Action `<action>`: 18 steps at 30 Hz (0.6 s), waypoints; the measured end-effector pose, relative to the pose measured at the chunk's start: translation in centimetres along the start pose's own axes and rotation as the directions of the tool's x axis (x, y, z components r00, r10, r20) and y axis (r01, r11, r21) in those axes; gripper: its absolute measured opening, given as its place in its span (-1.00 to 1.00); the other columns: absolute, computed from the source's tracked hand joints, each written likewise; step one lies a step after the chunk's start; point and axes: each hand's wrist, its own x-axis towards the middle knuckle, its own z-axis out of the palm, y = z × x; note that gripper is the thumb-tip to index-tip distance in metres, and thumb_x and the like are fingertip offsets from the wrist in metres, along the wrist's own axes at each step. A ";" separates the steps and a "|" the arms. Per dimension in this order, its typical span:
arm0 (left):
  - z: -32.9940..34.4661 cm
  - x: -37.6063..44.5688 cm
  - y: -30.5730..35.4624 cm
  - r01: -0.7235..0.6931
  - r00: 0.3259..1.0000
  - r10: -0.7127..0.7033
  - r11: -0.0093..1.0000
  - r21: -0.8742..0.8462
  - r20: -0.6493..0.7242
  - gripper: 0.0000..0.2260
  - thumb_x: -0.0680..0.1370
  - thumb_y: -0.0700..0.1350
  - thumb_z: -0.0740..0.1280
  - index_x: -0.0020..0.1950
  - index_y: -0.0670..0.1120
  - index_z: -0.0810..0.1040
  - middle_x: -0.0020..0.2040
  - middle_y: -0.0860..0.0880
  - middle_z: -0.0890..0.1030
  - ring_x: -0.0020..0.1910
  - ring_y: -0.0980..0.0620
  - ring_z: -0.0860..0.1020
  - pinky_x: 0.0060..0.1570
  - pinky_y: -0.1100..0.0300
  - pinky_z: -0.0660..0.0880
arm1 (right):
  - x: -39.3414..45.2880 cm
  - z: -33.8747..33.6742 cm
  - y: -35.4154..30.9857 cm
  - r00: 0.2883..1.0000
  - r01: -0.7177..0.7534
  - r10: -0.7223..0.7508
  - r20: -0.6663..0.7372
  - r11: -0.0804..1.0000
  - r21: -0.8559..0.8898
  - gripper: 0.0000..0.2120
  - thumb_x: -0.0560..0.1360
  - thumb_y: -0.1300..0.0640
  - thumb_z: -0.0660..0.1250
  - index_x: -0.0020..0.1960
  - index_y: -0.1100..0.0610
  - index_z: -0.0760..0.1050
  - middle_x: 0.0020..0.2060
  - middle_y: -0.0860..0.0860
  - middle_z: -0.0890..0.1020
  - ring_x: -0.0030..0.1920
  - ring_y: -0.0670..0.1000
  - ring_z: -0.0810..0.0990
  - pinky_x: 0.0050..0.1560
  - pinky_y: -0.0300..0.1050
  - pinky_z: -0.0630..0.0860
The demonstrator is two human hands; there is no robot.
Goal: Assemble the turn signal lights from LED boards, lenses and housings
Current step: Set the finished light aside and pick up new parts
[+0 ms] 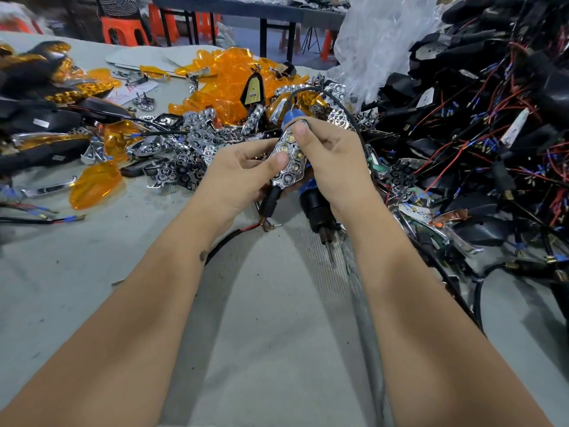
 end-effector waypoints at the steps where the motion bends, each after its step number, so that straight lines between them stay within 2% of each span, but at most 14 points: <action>1: -0.2 0.1 -0.1 0.007 1.000 -0.006 0.999 0.044 -0.022 -0.74 0.43 0.08 0.50 0.10 0.12 0.64 -0.09 0.00 0.74 -0.07 0.02 0.70 -0.02 -0.04 0.65 | 0.0 0.2 -0.2 1.000 0.008 -0.008 -0.010 1.000 -0.021 -0.77 0.66 0.17 0.24 0.01 0.29 0.60 -0.23 0.14 0.47 -0.17 0.04 0.38 -0.15 0.10 0.41; 2: -0.3 0.2 -0.1 0.020 0.999 -0.016 0.995 0.094 -0.041 -0.63 0.42 0.11 0.51 0.20 0.09 0.62 -0.05 0.00 0.73 -0.02 0.05 0.70 0.06 -0.05 0.63 | -0.1 0.3 -0.3 1.000 0.012 -0.012 -0.010 0.999 -0.042 -0.80 0.66 0.17 0.24 0.01 0.23 0.61 -0.23 0.17 0.51 -0.16 0.00 0.41 -0.11 -0.04 0.40; 4: -0.5 0.4 -0.1 0.021 0.997 -0.009 0.984 0.177 -0.071 -0.46 0.39 0.15 0.46 0.33 0.02 0.56 0.01 0.03 0.72 0.02 0.13 0.68 0.10 0.01 0.59 | -0.2 0.5 -0.4 1.000 0.000 0.000 0.001 0.998 -0.056 -0.83 0.66 0.13 0.24 0.04 0.07 0.61 -0.11 0.23 0.63 -0.11 -0.06 0.49 -0.03 -0.14 0.43; 5: -0.5 0.4 -0.2 0.007 0.998 0.005 0.981 0.195 -0.059 -0.50 0.39 0.14 0.44 0.30 0.03 0.58 -0.02 0.05 0.72 0.00 0.14 0.68 0.10 0.01 0.59 | -0.2 0.6 -0.4 1.000 -0.010 0.010 0.004 0.998 -0.060 -0.84 0.66 0.10 0.24 0.06 0.03 0.61 -0.02 0.25 0.64 -0.11 -0.03 0.52 0.00 -0.14 0.46; 7: -0.3 0.2 -0.2 -0.031 0.999 0.038 0.981 0.189 -0.031 -0.78 0.45 0.08 0.42 0.08 0.12 0.67 -0.13 0.08 0.72 -0.09 0.08 0.68 0.08 -0.11 0.60 | -0.3 0.8 -0.4 1.000 -0.028 0.029 0.009 0.997 -0.066 -0.83 0.66 0.06 0.23 0.06 0.02 0.60 0.02 0.27 0.63 -0.07 0.13 0.55 0.05 -0.03 0.51; 8: -0.2 0.2 -0.3 -0.051 0.998 0.058 0.983 0.177 -0.032 -0.89 0.48 0.04 0.40 -0.03 0.13 0.69 -0.20 0.10 0.70 -0.15 0.07 0.65 0.04 -0.12 0.60 | -0.2 0.8 -0.3 0.999 -0.035 0.036 0.016 0.997 -0.065 -0.82 0.65 0.05 0.25 0.03 0.07 0.60 -0.03 0.28 0.62 -0.07 0.18 0.55 0.04 0.04 0.51; 10: -0.2 0.2 -0.5 -0.083 0.994 0.096 0.979 0.184 -0.060 -0.92 0.54 -0.02 0.40 -0.12 0.10 0.69 -0.33 0.15 0.63 -0.28 0.13 0.55 -0.13 0.01 0.54 | -0.1 0.9 -0.2 0.998 -0.044 0.048 0.041 0.995 -0.087 -0.72 0.61 0.05 0.30 0.01 0.29 0.57 -0.13 0.31 0.58 -0.16 0.15 0.50 -0.05 0.03 0.46; 12: -0.2 0.4 -0.7 -0.094 0.991 0.109 0.980 0.176 -0.082 -0.92 0.57 -0.08 0.41 -0.10 0.06 0.67 -0.36 0.17 0.62 -0.33 0.21 0.53 -0.18 0.13 0.48 | -0.1 0.8 -0.2 0.998 -0.032 0.038 0.050 0.994 -0.106 -0.64 0.60 0.08 0.33 -0.02 0.44 0.50 -0.16 0.42 0.52 -0.21 0.08 0.39 -0.10 -0.02 0.36; 14: -0.1 0.4 -0.6 -0.104 0.989 0.119 0.982 0.156 -0.090 -0.93 0.57 -0.13 0.41 -0.10 0.01 0.65 -0.37 0.19 0.63 -0.32 0.26 0.55 -0.17 0.17 0.49 | 0.0 0.8 -0.2 0.999 -0.027 0.029 0.038 0.998 -0.065 -0.58 0.58 0.10 0.35 -0.02 0.53 0.45 -0.15 0.50 0.47 -0.15 0.04 0.36 -0.07 -0.01 0.33; 18: -0.2 0.2 -0.5 -0.152 0.985 0.164 0.973 0.172 -0.058 -0.91 0.60 -0.19 0.36 -0.06 -0.06 0.65 -0.45 0.28 0.52 -0.42 0.34 0.42 -0.35 0.40 0.37 | -0.1 1.0 -0.4 1.000 -0.021 0.021 -0.004 0.999 -0.043 -0.51 0.56 0.13 0.39 0.02 0.62 0.39 -0.12 0.59 0.42 -0.12 0.04 0.32 -0.08 -0.01 0.29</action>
